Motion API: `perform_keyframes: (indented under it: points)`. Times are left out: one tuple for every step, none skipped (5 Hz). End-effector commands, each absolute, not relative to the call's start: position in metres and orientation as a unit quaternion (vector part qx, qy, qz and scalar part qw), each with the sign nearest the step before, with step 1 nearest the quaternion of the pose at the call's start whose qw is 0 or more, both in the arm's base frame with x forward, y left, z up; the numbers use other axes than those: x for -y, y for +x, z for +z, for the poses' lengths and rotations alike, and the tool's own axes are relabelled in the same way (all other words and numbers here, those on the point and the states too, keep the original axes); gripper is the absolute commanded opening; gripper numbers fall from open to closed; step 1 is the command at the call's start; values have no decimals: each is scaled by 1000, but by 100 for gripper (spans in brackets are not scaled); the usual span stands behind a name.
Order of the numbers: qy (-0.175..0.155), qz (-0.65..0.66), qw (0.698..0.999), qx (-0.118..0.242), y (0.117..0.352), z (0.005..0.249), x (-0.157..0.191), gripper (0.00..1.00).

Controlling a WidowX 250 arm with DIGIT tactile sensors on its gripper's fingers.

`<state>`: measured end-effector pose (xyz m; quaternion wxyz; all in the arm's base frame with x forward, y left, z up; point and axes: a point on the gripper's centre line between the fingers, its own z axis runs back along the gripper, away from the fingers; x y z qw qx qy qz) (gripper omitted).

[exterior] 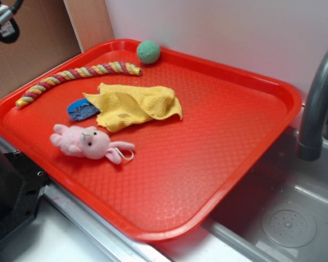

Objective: Grab the multicolored rope.

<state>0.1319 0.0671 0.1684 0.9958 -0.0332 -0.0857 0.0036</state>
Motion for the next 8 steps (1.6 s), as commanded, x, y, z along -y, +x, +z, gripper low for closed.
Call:
perform_keyframes:
  points:
    - [-68, -105, 990, 57, 160, 126, -87, 100]
    - [-85, -225, 970, 23, 188, 94, -96, 100]
    - [-65, -312, 947, 41, 179, 72, -99, 100]
    - [-44, -341, 937, 59, 181, 57, -110, 100]
    - [9, -358, 933, 41, 185, 57, -109, 100]
    - [21, -365, 927, 78, 176, 68, -107, 100]
    - [21, -365, 927, 78, 176, 68, -107, 100]
    - [21, -365, 927, 78, 176, 68, -107, 100]
